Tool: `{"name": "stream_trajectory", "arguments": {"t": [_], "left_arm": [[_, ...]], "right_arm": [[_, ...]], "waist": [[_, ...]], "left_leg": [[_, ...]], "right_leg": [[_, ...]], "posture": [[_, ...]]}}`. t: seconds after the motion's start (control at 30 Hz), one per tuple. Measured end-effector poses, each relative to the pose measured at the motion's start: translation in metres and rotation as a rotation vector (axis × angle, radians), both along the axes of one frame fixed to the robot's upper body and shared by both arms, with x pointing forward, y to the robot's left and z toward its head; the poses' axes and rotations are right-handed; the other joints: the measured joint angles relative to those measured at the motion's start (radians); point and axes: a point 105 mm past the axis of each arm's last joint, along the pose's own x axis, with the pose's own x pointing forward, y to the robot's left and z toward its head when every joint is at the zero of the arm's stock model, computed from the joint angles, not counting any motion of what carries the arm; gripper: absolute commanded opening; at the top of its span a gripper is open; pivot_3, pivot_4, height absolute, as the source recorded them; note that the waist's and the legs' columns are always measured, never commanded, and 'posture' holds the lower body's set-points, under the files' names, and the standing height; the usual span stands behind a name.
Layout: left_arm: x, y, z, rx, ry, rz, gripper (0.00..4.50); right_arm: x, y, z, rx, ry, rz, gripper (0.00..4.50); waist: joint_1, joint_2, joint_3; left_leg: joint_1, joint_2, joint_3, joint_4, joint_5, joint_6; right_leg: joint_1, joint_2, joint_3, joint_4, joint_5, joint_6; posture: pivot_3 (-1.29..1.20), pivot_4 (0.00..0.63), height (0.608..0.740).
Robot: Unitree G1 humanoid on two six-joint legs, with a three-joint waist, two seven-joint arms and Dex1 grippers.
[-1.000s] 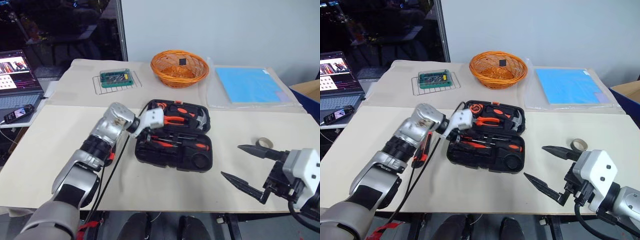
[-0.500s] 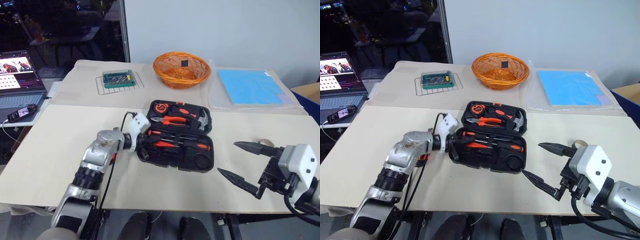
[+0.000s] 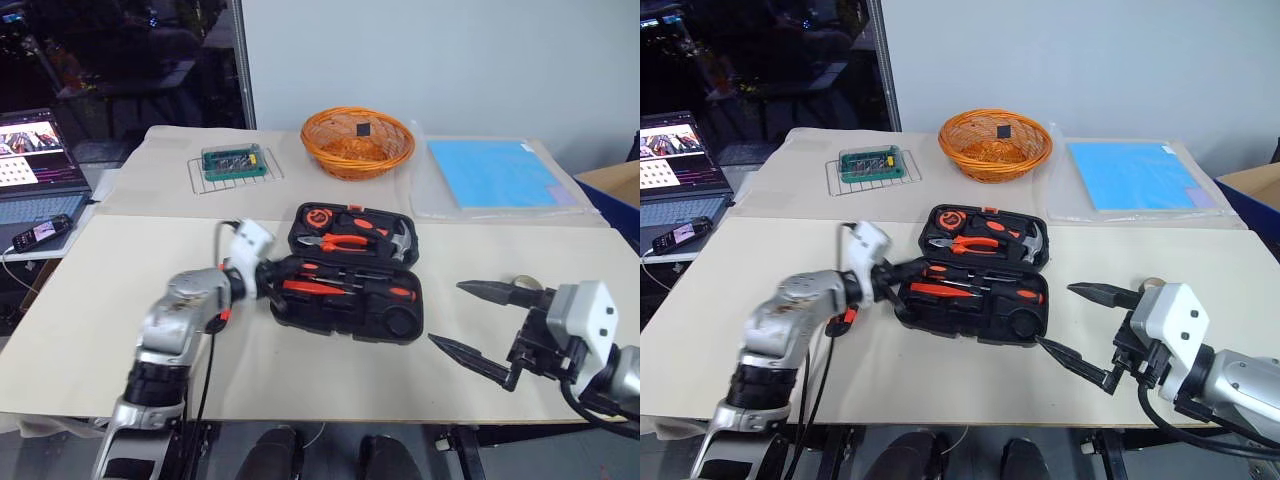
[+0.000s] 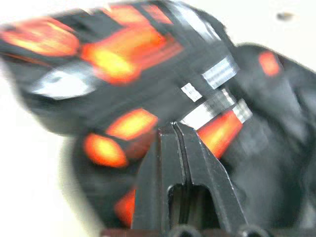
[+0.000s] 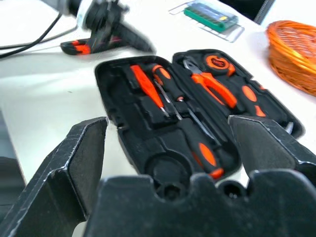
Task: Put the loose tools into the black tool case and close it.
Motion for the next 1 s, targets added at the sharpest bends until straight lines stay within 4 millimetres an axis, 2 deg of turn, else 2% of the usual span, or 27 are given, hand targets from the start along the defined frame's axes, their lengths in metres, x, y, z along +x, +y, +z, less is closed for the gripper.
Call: {"name": "stream_trajectory", "arguments": {"t": [0.07, 0.13, 0.17, 0.2, 0.33, 0.4, 0.43, 0.53, 0.63, 0.73, 0.8, 0.83, 0.93, 1.0], "left_arm": [[-0.009, 0.022, -0.002, 0.008, 0.017, 0.149, 2.22], [-0.019, 0.036, -0.02, 0.017, 0.092, 0.278, 2.89], [-0.023, 0.04, -0.029, 0.017, 0.128, 0.328, 3.33], [-0.026, 0.042, -0.035, 0.021, 0.155, 0.361, 3.6], [-0.038, 0.046, -0.061, 0.057, 0.261, 0.497, 3.6], [-0.039, 0.046, -0.07, 0.071, 0.297, 0.535, 3.05], [-0.039, 0.048, -0.072, 0.074, 0.3, 0.559, 2.92], [-0.039, 0.05, -0.074, 0.064, 0.291, 0.598, 1.85], [-0.039, 0.05, -0.075, 0.055, 0.27, 0.597, 1.81], [-0.036, 0.043, -0.069, -0.019, 0.229, 0.508, 1.81], [-0.033, 0.028, -0.051, -0.072, 0.16, 0.345, 1.81], [-0.031, 0.016, -0.033, -0.08, 0.103, 0.189, 1.81], [-0.034, -0.006, 0.006, 0.061, 0.002, -0.233, 1.81], [-0.037, -0.021, 0.016, 0.166, -0.017, -0.506, 1.81]], "right_arm": [[0.003, 0.001, 0.0, 0.007, -0.003, 0.015, 4.5], [0.006, 0.001, -0.001, 0.013, 0.005, 0.033, 4.5], [0.008, 0.001, 0.0, 0.014, -0.001, 0.039, 4.5], [0.009, 0.001, 0.001, 0.013, -0.004, 0.045, 4.5], [0.015, 0.003, 0.006, -0.017, -0.012, 0.092, 4.5], [0.015, 0.002, 0.007, -0.034, -0.007, 0.106, 4.5], [0.015, 0.001, 0.006, -0.039, 0.001, 0.111, 4.5], [0.015, 0.0, 0.005, -0.041, 0.01, 0.118, 4.5], [0.015, 0.0, 0.005, -0.039, 0.01, 0.116, 4.5], [0.014, -0.001, 0.005, -0.039, 0.01, 0.107, 4.5], [0.012, -0.001, 0.002, -0.033, 0.017, 0.099, 4.5], [0.01, -0.001, -0.001, -0.027, 0.027, 0.09, 4.5], [0.003, -0.001, -0.002, -0.012, 0.028, 0.077, 4.5], [-0.001, -0.005, -0.003, -0.006, 0.029, 0.054, 4.5]], "waist": [[-0.001, 0.0, 0.0], [0.005, -0.001, 0.0], [0.012, -0.001, 0.001], [0.016, -0.001, 0.001], [0.023, -0.002, 0.001], [0.024, -0.002, 0.001], [0.024, -0.003, 0.002], [0.023, 0.0, 0.0], [0.024, 0.0, 0.0], [0.025, -0.001, 0.001], [0.027, -0.002, 0.001], [0.031, -0.002, 0.001], [0.033, 0.001, 0.0], [0.034, 0.004, 0.001]], "left_leg": [[0.0, -0.001, 0.0, 0.0, 0.0, 0.0], [0.0, -0.001, 0.0, 0.0, 0.0, 0.0], [0.0, -0.001, 0.0, 0.0, 0.0, 0.0], [0.0, -0.001, 0.0, 0.0, 0.0, 0.0], [0.0, -0.001, 0.0, 0.001, 0.0, -0.001], [0.0, -0.001, 0.0, 0.001, 0.0, -0.001], [0.0, -0.001, 0.0, 0.0, 0.0, -0.001], [0.0, -0.001, 0.0, 0.0, 0.0, -0.001], [0.0, -0.001, 0.0, 0.0, 0.0, -0.001], [-0.002, -0.001, 0.0, 0.0, 0.0, -0.001], [-0.003, -0.001, 0.0, 0.0, 0.0, -0.001], [-0.004, -0.001, 0.0, 0.0, 0.0, -0.001], [-0.004, -0.001, 0.001, -0.001, 0.0, -0.001], [-0.003, -0.002, 0.004, -0.002, 0.0, -0.001]], "right_leg": [[0.0, 0.0, 0.0, 0.0, 0.0, 0.0], [0.0, 0.0, 0.0, 0.0, 0.0, 0.0], [0.0, 0.0, 0.0, 0.0, 0.0, 0.001], [0.001, 0.0, 0.0, 0.001, 0.0, 0.001], [0.002, -0.001, -0.001, 0.0, -0.001, -0.001], [0.001, -0.001, -0.001, 0.0, -0.002, -0.003], [0.001, 0.0, -0.001, 0.0, -0.002, -0.003], [0.001, -0.001, 0.0, 0.0, -0.001, -0.001], [0.0, -0.001, -0.001, 0.0, 0.0, 0.0], [-0.001, -0.002, -0.001, 0.0, -0.003, -0.005], [-0.002, -0.002, -0.001, 0.0, -0.003, -0.006], [-0.003, -0.002, -0.001, 0.0, -0.003, -0.006], [-0.004, -0.001, -0.002, 0.0, -0.004, -0.007], [-0.004, -0.002, -0.001, -0.001, -0.004, -0.007]], "posture": [[0.0, 0.15, 0.74], [0.0, 0.15, 0.74], [0.0, 0.15, 0.74], [0.0, 0.15, 0.74], [0.0, 0.15, 0.74], [0.0, 0.15, 0.74], [0.0, 0.15, 0.74], [0.0, 0.15, 0.74], [0.0, 0.15, 0.74], [0.0, 0.15, 0.74], [0.0, 0.15, 0.74], [0.0, 0.15, 0.74], [0.0, 0.15, 0.74], [0.0, 0.15, 0.74]]}}
